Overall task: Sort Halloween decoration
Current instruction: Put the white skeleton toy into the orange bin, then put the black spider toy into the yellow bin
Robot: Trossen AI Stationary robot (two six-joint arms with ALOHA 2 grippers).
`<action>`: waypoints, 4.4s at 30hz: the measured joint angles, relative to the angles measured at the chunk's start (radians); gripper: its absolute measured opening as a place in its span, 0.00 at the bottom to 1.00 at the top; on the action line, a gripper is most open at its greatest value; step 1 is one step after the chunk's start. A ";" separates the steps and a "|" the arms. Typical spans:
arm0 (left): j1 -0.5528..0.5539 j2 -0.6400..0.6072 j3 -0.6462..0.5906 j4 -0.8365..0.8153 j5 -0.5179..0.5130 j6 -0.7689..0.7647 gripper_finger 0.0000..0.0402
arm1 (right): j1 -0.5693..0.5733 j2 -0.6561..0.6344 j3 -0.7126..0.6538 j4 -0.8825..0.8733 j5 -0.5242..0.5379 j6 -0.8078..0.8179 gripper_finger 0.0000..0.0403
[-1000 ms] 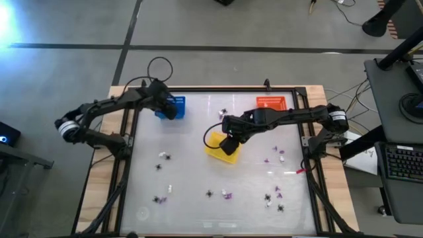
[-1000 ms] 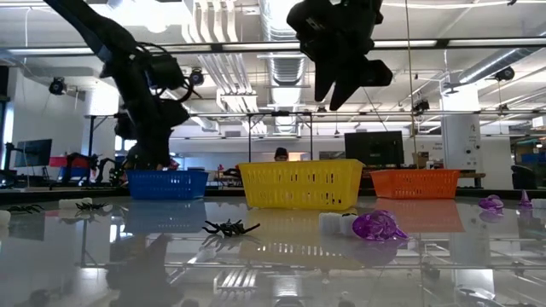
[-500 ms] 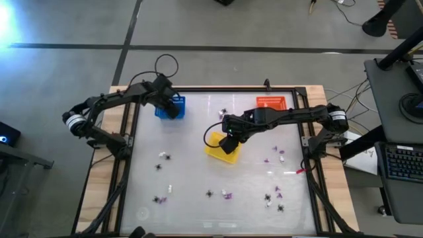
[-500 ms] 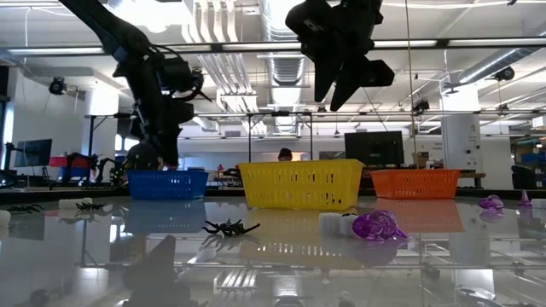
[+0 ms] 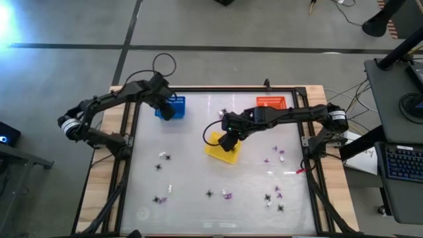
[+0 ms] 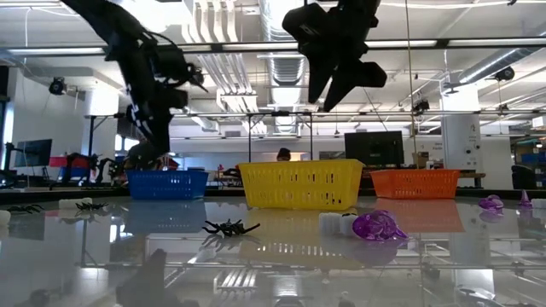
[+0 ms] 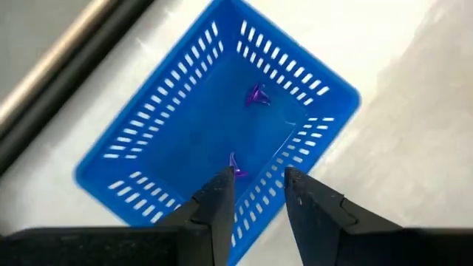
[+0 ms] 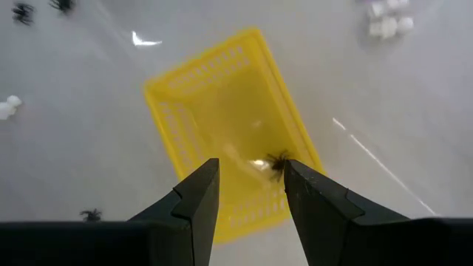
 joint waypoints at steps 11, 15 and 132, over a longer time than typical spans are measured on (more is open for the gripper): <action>-0.002 -0.224 -0.012 -0.011 0.035 0.064 0.26 | -0.109 0.001 -0.011 0.120 0.187 0.128 0.36; -0.001 -0.266 -0.013 -0.012 0.035 0.080 0.26 | -0.170 0.001 -0.042 0.120 0.237 0.132 0.36; -0.001 -0.281 -0.014 -0.028 0.034 0.050 0.26 | -0.652 0.067 -0.138 -0.240 0.071 -0.248 0.03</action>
